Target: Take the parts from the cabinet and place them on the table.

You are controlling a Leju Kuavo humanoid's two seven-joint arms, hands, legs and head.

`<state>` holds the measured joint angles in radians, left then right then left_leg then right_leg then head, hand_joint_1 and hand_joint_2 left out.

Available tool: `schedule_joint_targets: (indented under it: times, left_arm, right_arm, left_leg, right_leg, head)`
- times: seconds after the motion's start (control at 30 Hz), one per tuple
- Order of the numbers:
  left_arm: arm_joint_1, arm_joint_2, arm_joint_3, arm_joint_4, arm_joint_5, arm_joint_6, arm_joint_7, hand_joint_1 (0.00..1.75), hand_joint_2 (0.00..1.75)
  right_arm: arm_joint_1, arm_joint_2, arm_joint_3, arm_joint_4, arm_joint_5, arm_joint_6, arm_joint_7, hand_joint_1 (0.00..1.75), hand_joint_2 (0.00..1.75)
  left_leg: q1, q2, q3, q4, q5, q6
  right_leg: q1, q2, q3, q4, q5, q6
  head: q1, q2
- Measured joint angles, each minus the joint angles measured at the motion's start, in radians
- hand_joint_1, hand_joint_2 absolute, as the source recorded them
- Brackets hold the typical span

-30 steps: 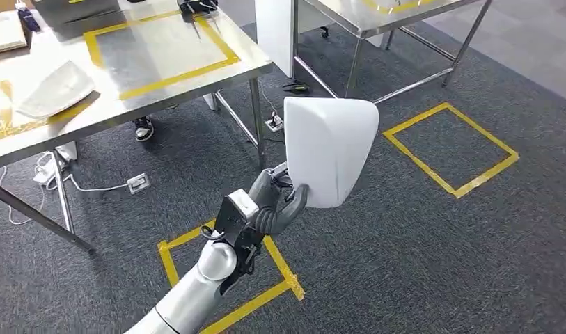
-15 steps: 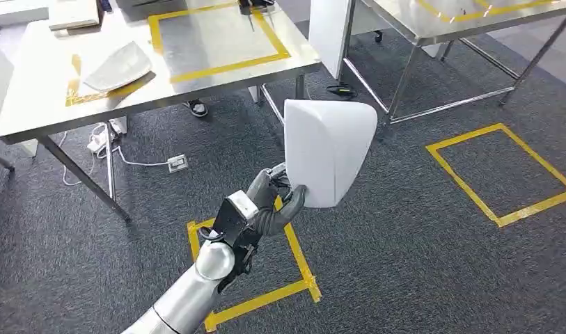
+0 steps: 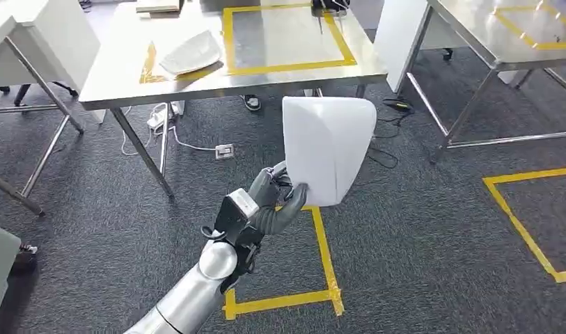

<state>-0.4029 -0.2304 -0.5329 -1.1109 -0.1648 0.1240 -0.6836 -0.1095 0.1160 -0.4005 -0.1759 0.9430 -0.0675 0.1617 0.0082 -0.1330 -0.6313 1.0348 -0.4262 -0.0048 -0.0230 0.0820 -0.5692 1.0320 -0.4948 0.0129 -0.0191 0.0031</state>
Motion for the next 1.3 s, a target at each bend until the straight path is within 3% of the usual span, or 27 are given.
schedule_joint_targets:
  times: [0.07, 0.1, 0.13, 0.17, 0.2, 0.23, 0.27, 0.3, 0.33, 0.4, 0.43, 0.47, 0.6, 0.63, 0.67, 0.7, 0.77, 0.8, 0.83, 0.87, 0.9, 0.93, 0.97, 1.0, 1.03, 1.07, 1.3]
  left_arm:
    - [0.001, 0.002, 0.0, 0.0, 0.0, 0.002, 0.0, 1.75, 1.75]
    - [0.001, 0.004, 0.0, 0.0, -0.001, 0.005, 0.0, 1.75, 1.75]
    - [0.0, 0.005, 0.0, 0.0, -0.001, 0.007, 0.0, 1.75, 1.75]
    - [-0.003, 0.005, 0.0, 0.0, -0.001, 0.008, 0.0, 1.75, 1.75]
    - [-0.003, 0.005, 0.0, 0.0, -0.002, 0.008, 0.0, 1.75, 1.75]
    - [-0.001, 0.005, 0.0, 0.0, -0.002, 0.009, 0.0, 1.75, 1.75]
    - [0.0, 0.006, 0.0, 0.002, -0.002, 0.011, 0.0, 1.75, 1.75]
    - [0.002, 0.006, 0.0, 0.005, -0.003, 0.013, 0.0, 1.75, 1.75]
    - [0.003, 0.007, 0.0, 0.005, -0.004, 0.014, 0.0, 1.75, 1.75]
    - [0.002, 0.006, 0.0, 0.005, -0.008, 0.015, 0.0, 1.75, 1.75]
    - [0.002, 0.006, 0.0, 0.003, -0.008, 0.016, 0.0, 1.75, 1.75]
    - [0.001, 0.006, 0.0, 0.003, -0.009, 0.016, 0.0, 1.75, 1.75]
    - [0.002, 0.007, 0.0, 0.002, -0.01, 0.017, -0.001, 1.75, 1.75]
    - [0.003, 0.006, 0.0, 0.0, -0.01, 0.017, -0.002, 1.75, 1.75]
    - [0.0, 0.004, 0.0, 0.0, -0.01, 0.017, -0.002, 1.75, 1.75]
    - [0.0, 0.002, 0.0, 0.0, -0.01, 0.017, -0.003, 1.75, 1.75]
    - [0.002, 0.002, 0.0, 0.002, -0.01, 0.017, -0.003, 1.75, 1.75]
    - [0.004, 0.002, 0.0, 0.004, -0.01, 0.017, -0.002, 1.75, 1.75]
    - [0.005, 0.002, 0.0, 0.005, -0.01, 0.017, -0.002, 1.75, 1.75]
    - [0.005, 0.002, 0.0, 0.005, -0.011, 0.017, -0.002, 1.75, 1.75]
    - [0.004, 0.001, 0.0, 0.005, -0.012, 0.017, -0.002, 1.75, 1.75]
    - [0.004, 0.001, 0.0, 0.005, -0.013, 0.017, -0.002, 1.75, 1.75]
    - [0.004, 0.001, 0.0, 0.004, -0.013, 0.017, -0.002, 1.75, 1.75]
    - [0.004, 0.001, 0.0, 0.004, -0.013, 0.017, -0.001, 1.75, 1.75]
    - [0.005, 0.002, 0.0, 0.003, -0.013, 0.017, 0.0, 1.75, 1.75]
    - [0.005, 0.002, 0.0, 0.003, -0.014, 0.017, 0.0, 1.75, 1.75]
    - [0.005, 0.003, 0.0, 0.004, -0.023, 0.017, 0.006, 1.75, 1.75]
  right_arm:
    - [-0.001, 0.001, 0.0, 0.0, 0.0, 0.0, 0.0, 0.0, 0.0]
    - [-0.001, 0.007, 0.0, 0.0, 0.0, 0.0, -0.003, 0.0, 0.0]
    - [-0.001, 0.003, 0.0, -0.001, 0.0, 0.0, -0.003, 0.0, 0.0]
    - [0.0, 0.003, -0.001, -0.001, 0.0, 0.0, -0.005, 0.0, 0.0]
    - [0.002, 0.003, -0.001, -0.001, 0.0, 0.0, -0.005, 0.0, 0.0]
    - [0.004, 0.003, -0.001, -0.001, 0.0, 0.0, -0.005, 0.0, 0.0]
    - [0.005, 0.003, -0.002, -0.001, 0.0, -0.001, -0.005, 0.0, 0.0]
    - [0.006, 0.003, -0.002, -0.001, 0.0, -0.002, -0.005, 0.0, 0.0]
    - [0.004, 0.003, -0.003, -0.001, 0.0, -0.003, -0.006, 0.0, 0.0]
    - [-0.001, 0.003, -0.004, -0.001, 0.0, -0.003, -0.006, 0.0, 0.0]
    - [-0.002, 0.003, -0.004, -0.001, 0.0, -0.003, -0.006, 0.0, 0.0]
    - [-0.003, 0.003, -0.005, -0.001, 0.0, -0.003, -0.006, 0.0, 0.0]
    - [-0.006, 0.004, -0.007, -0.002, 0.0, -0.003, -0.006, 0.0, 0.0]
    - [-0.005, 0.004, -0.007, -0.003, 0.0, -0.003, -0.006, 0.0, 0.0]
    - [-0.006, 0.004, -0.007, -0.003, 0.0, -0.004, -0.008, 0.0, 0.0]
    - [-0.005, 0.004, -0.007, -0.003, 0.0, -0.004, -0.009, 0.0, 0.0]
    - [-0.002, 0.004, -0.007, -0.003, 0.0, -0.004, -0.008, 0.0, 0.0]
    - [0.001, 0.004, -0.007, -0.003, 0.0, -0.004, -0.008, 0.0, 0.0]
    - [0.002, 0.004, -0.007, -0.003, 0.0, -0.004, -0.006, 0.0, 0.0]
    - [0.002, 0.004, -0.007, -0.003, 0.0, -0.004, -0.006, 0.0, 0.0]
    - [0.001, 0.003, -0.008, -0.003, -0.002, -0.004, -0.006, 0.0, 0.0]
    - [0.0, 0.003, -0.008, -0.003, -0.001, -0.003, -0.01, 0.0, 0.0]
    - [-0.001, 0.003, -0.008, -0.003, 0.0, -0.002, -0.014, 0.0, 0.0]
    - [-0.003, 0.003, -0.008, -0.003, 0.001, -0.001, -0.018, 0.0, 0.0]
    - [-0.003, 0.005, -0.008, -0.003, 0.005, 0.0, -0.019, 0.0, 0.0]
    - [-0.002, 0.006, -0.008, -0.003, 0.009, 0.0, -0.021, 0.0, 0.0]
    - [-0.002, 0.006, -0.008, -0.003, 0.011, -0.006, -0.021, 0.0, 0.0]
  left_leg:
    - [0.005, -0.027, -0.004, -0.01, 0.01, -0.016]
    - [0.002, -0.036, -0.011, -0.008, 0.011, -0.022]
    - [-0.005, 0.023, -0.019, 0.01, -0.006, -0.024]
    - [-0.005, 0.079, -0.045, 0.069, -0.045, -0.026]
    - [-0.004, 0.106, -0.078, 0.144, -0.085, -0.03]
    - [-0.004, 0.121, -0.114, 0.228, -0.122, -0.032]
    - [-0.003, 0.125, -0.139, 0.287, -0.142, -0.034]
    - [-0.002, 0.128, -0.142, 0.301, -0.137, -0.035]
    - [-0.002, 0.129, -0.119, 0.265, -0.112, -0.034]
    - [-0.002, 0.139, -0.02, 0.096, -0.037, -0.027]
    - [-0.004, 0.159, 0.024, 0.015, -0.022, -0.02]
    - [-0.015, 0.168, 0.039, -0.001, -0.038, -0.014]
    - [-0.012, 0.145, 0.032, -0.01, -0.026, 0.014]
    - [-0.005, 0.142, 0.037, -0.016, -0.022, 0.02]
    - [-0.003, 0.138, 0.036, -0.017, -0.019, 0.026]
    - [-0.002, 0.134, 0.034, -0.017, -0.019, 0.027]
    - [-0.003, 0.123, 0.03, -0.015, -0.018, 0.029]
    - [-0.003, 0.114, 0.028, -0.013, -0.018, 0.029]
    - [-0.002, 0.108, 0.027, -0.009, -0.018, 0.029]
    - [-0.001, 0.102, 0.027, -0.006, -0.019, 0.028]
    - [0.0, 0.097, 0.027, -0.001, -0.021, 0.025]
    - [0.001, 0.093, 0.026, 0.003, -0.023, 0.021]
    - [-0.006, 0.091, 0.021, 0.006, -0.023, 0.011]
    - [-0.006, 0.086, 0.017, 0.008, -0.021, 0.005]
    - [-0.008, 0.087, 0.015, 0.009, -0.023, 0.007]
    - [-0.009, 0.088, 0.016, 0.005, -0.018, 0.029]
    - [-0.007, 0.091, 0.023, -0.013, -0.006, 0.011]
  right_leg:
    - [0.005, -0.022, 0.007, 0.001, 0.003, -0.007]
    - [-0.008, -0.043, 0.007, -0.01, 0.01, -0.017]
    - [-0.005, -0.054, 0.009, -0.013, 0.014, -0.024]
    - [-0.003, -0.068, 0.009, -0.014, 0.013, -0.031]
    - [0.001, -0.083, 0.008, -0.013, 0.012, -0.033]
    - [0.003, -0.1, 0.008, -0.013, 0.011, -0.034]
    - [0.005, -0.114, 0.008, -0.012, 0.011, -0.035]
    - [0.005, -0.123, 0.008, -0.012, 0.011, -0.035]
    - [0.005, -0.135, 0.008, -0.011, 0.01, -0.034]
    - [0.005, -0.149, 0.01, -0.009, 0.008, -0.031]
    - [0.006, -0.154, 0.011, -0.006, 0.006, -0.027]
    - [0.014, -0.157, 0.008, -0.002, 0.003, -0.022]
    - [0.012, -0.172, 0.012, -0.009, 0.007, 0.001]
    - [0.006, -0.142, 0.007, 0.005, -0.006, 0.008]
    - [0.006, -0.11, -0.014, 0.049, -0.037, 0.011]
    - [0.005, -0.095, -0.048, 0.121, -0.073, 0.015]
    - [0.005, -0.089, -0.122, 0.27, -0.13, 0.02]
    - [0.005, -0.089, -0.141, 0.301, -0.127, 0.02]
    - [0.004, -0.089, -0.13, 0.276, -0.099, 0.02]
    - [0.002, -0.089, -0.101, 0.212, -0.057, 0.019]
    - [0.0, -0.089, -0.052, 0.11, -0.005, 0.019]
    - [-0.002, -0.083, -0.012, 0.025, 0.022, 0.019]
    - [0.002, -0.073, -0.006, 0.008, -0.001, 0.018]
    - [0.003, -0.074, -0.005, 0.005, 0.008, 0.007]
    - [0.0, -0.075, -0.006, 0.0, 0.012, 0.006]
    - [0.003, -0.076, -0.006, 0.0, 0.013, 0.005]
    - [0.007, -0.075, -0.01, 0.002, 0.017, -0.009]
  head:
    - [0.0, 0.0]
    - [0.0, 0.0]
    - [-0.006, 0.0]
    - [-0.019, 0.0]
    - [-0.018, 0.0]
    - [-0.019, 0.0]
    - [-0.019, 0.0]
    - [-0.019, 0.0]
    - [-0.019, 0.0]
    - [-0.019, 0.0]
    - [-0.019, 0.0]
    - [-0.019, 0.0]
    - [-0.019, 0.0]
    - [-0.018, 0.0]
    - [-0.016, 0.0]
    - [-0.013, 0.0]
    - [-0.012, 0.0]
    - [-0.012, 0.0]
    - [-0.012, 0.0]
    - [-0.012, 0.0]
    - [-0.012, 0.0]
    - [-0.011, 0.0]
    - [-0.01, 0.0]
    - [-0.01, 0.0]
    - [-0.011, 0.0]
    - [-0.011, 0.0]
    - [-0.011, 0.0]
